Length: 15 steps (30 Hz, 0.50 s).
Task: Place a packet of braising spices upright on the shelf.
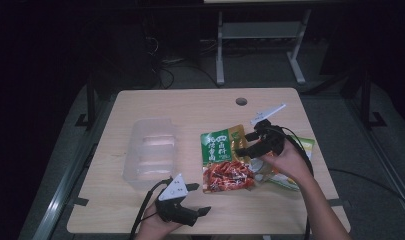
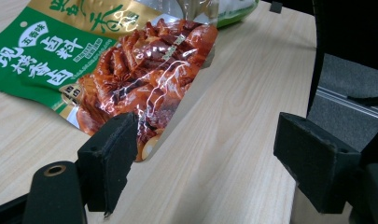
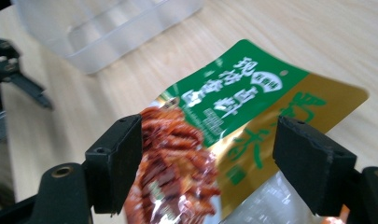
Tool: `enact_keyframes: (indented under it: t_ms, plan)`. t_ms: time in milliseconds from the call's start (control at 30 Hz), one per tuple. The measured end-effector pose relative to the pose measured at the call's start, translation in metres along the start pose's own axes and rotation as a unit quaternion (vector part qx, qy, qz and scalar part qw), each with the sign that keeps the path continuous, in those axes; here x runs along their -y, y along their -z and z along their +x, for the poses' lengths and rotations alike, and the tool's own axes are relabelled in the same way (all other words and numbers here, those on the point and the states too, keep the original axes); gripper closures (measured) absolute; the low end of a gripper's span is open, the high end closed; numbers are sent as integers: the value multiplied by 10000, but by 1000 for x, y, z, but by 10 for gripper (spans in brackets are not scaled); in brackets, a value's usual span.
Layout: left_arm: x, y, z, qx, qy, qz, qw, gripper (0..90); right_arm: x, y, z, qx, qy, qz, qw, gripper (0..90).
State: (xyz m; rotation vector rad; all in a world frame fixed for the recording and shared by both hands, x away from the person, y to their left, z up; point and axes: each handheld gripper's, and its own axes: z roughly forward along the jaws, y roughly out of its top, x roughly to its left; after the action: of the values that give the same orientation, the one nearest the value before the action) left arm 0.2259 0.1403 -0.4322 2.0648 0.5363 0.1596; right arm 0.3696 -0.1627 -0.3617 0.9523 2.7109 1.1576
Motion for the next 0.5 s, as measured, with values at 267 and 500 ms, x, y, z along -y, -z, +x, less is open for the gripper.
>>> enact_keyframes:
  t_ms: [267, 500]
  plan:
    - [-1, 2, 0, -11, -29, -14, 10000, 211, -25, -15, -17, 31, -137, 269, 9995, 238]
    - [-2, 3, 1, -23, 17, -53, 10000, 211, -23, -26, -42, 200, -569, 438, 9972, 239]
